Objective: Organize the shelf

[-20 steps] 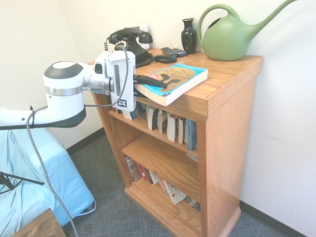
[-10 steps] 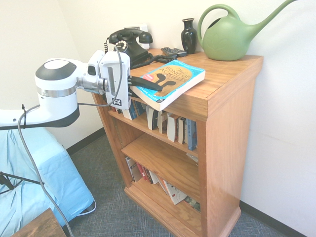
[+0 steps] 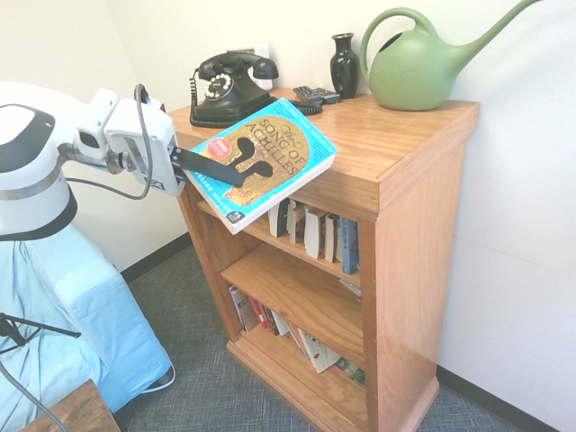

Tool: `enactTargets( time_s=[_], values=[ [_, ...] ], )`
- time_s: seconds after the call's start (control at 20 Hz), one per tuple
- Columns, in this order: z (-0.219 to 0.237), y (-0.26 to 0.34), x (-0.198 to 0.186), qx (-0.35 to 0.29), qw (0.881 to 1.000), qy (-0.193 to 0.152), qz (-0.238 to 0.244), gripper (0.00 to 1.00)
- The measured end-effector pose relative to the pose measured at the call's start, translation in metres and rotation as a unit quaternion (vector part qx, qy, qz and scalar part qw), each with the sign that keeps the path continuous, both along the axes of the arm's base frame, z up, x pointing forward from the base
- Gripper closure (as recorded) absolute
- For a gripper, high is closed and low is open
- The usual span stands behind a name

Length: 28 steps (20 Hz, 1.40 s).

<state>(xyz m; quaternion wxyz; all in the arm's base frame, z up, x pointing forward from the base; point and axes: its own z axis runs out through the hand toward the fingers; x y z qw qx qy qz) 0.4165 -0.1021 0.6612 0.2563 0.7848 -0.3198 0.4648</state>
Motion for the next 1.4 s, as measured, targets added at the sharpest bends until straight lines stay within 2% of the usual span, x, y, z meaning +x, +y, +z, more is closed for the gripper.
enactTargets(
  time_s=[0.25,0.55,0.95,1.4],
  values=[
    [-0.002,0.002,-0.045,0.075,0.997,-0.015,0.009,1.0],
    [-0.033,0.036,-0.075,0.164,0.985,-0.014,0.042,1.0],
    [-0.083,0.08,-0.073,0.232,0.97,0.015,0.072,1.0],
    [-0.132,0.133,-0.072,0.245,0.962,0.049,0.106,1.0]
  ],
)
